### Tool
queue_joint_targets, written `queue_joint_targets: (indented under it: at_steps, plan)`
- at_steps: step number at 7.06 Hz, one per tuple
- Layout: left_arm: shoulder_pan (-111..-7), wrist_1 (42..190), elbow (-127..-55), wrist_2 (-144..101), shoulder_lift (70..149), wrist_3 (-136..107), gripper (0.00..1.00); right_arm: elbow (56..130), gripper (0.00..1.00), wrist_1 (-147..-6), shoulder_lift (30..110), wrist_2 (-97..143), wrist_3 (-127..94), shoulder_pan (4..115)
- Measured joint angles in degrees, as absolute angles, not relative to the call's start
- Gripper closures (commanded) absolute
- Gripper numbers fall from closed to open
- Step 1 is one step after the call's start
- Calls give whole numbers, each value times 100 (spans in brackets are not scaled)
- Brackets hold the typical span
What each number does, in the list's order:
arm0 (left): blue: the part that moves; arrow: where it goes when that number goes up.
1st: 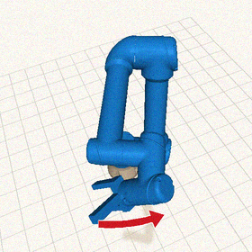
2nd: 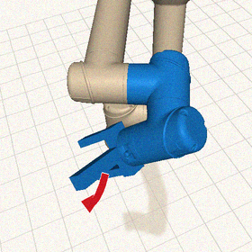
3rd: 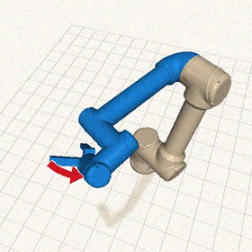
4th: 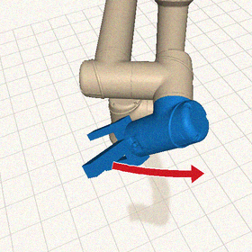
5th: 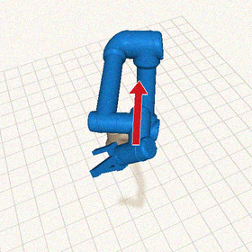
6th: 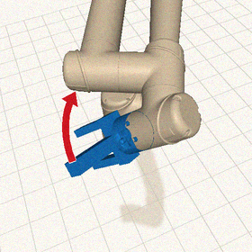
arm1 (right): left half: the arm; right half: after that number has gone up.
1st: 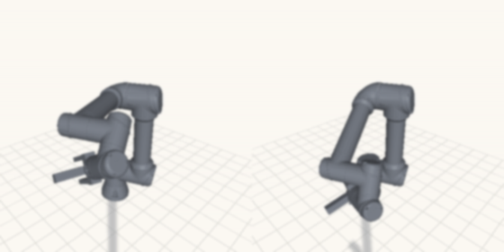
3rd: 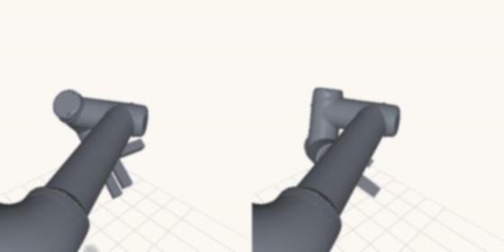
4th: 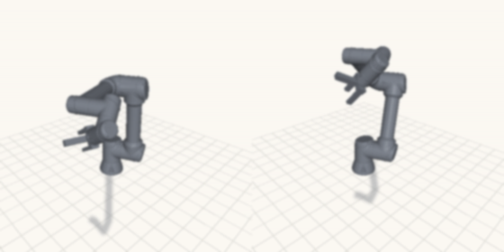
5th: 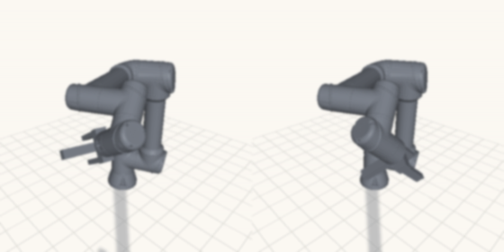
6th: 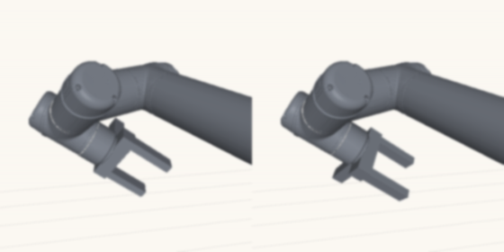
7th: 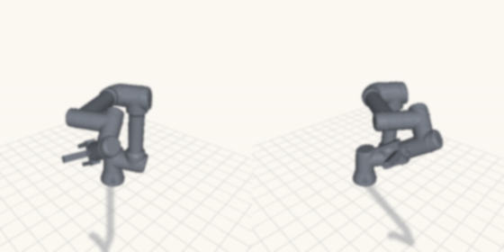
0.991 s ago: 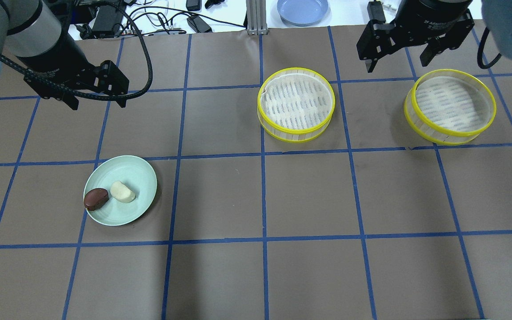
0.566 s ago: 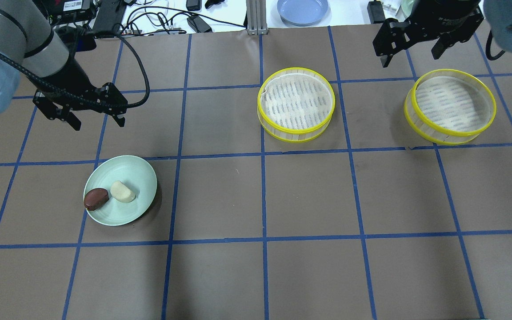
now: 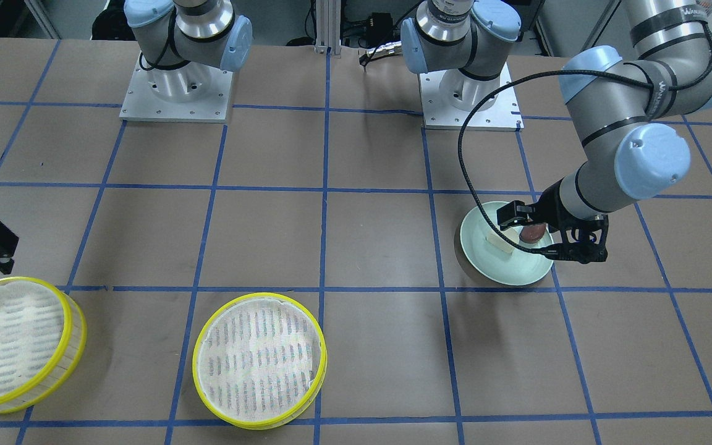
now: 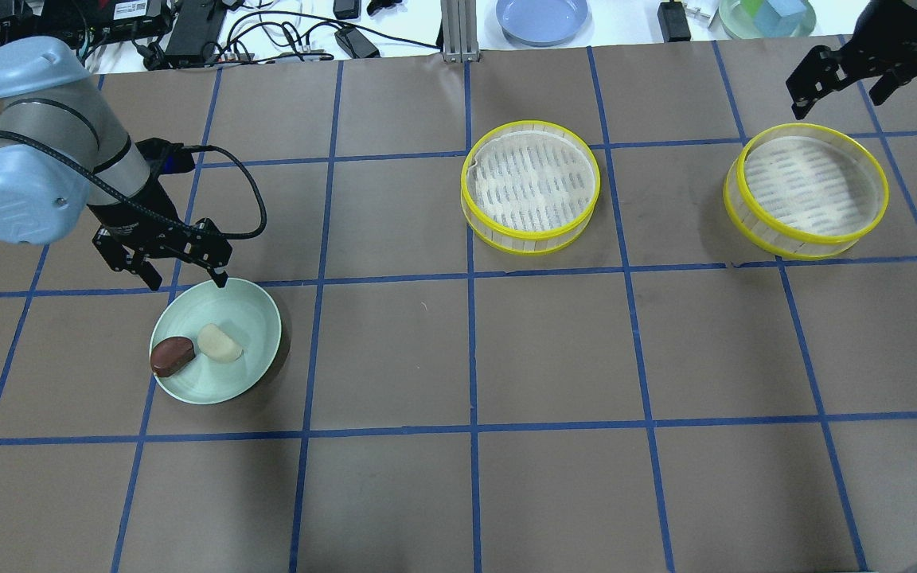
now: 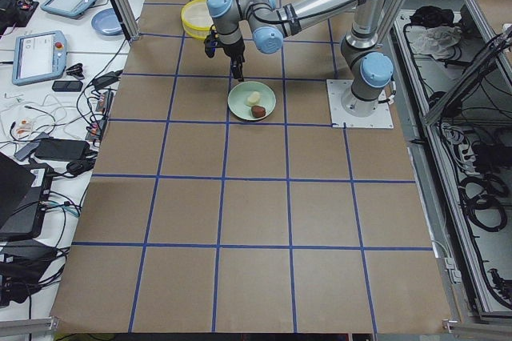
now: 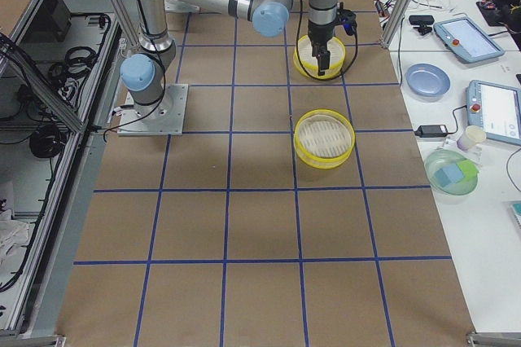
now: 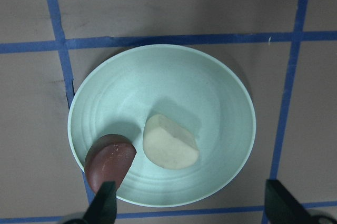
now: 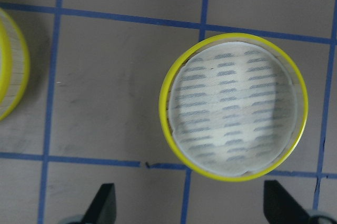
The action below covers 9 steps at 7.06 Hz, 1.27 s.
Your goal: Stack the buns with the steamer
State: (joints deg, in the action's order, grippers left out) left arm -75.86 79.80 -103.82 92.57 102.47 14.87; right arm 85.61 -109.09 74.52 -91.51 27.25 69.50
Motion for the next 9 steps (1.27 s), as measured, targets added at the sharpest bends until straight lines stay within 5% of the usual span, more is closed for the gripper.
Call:
queue_joint_targets:
  at_steps: [2,4,5,6,8,9]
  plan:
    - [-7581,7973,-10473,9410,10734,1490,0,8561,0,-11572,6886,-9016,3418,6437]
    - [-7580,7959,-10483,9401,11136,1479,40,8561,1,-11936,6536,-8941,3842,6084]
    - [-7581,7943,-10480,9395,11273,1477,83,8561,7,-12065,6356,-8906,3922,6024]
    - [-7582,7937,-10468,9401,11353,1477,100,8562,10,-12258,6140,-8859,3985,5999]
    - [-7585,7922,-10406,9424,11406,1477,100,8560,9,-12606,5829,-8736,4229,5862]
    - [-7585,7863,-10356,9427,11392,1480,100,8549,20,-12771,5709,-8600,4409,5756]
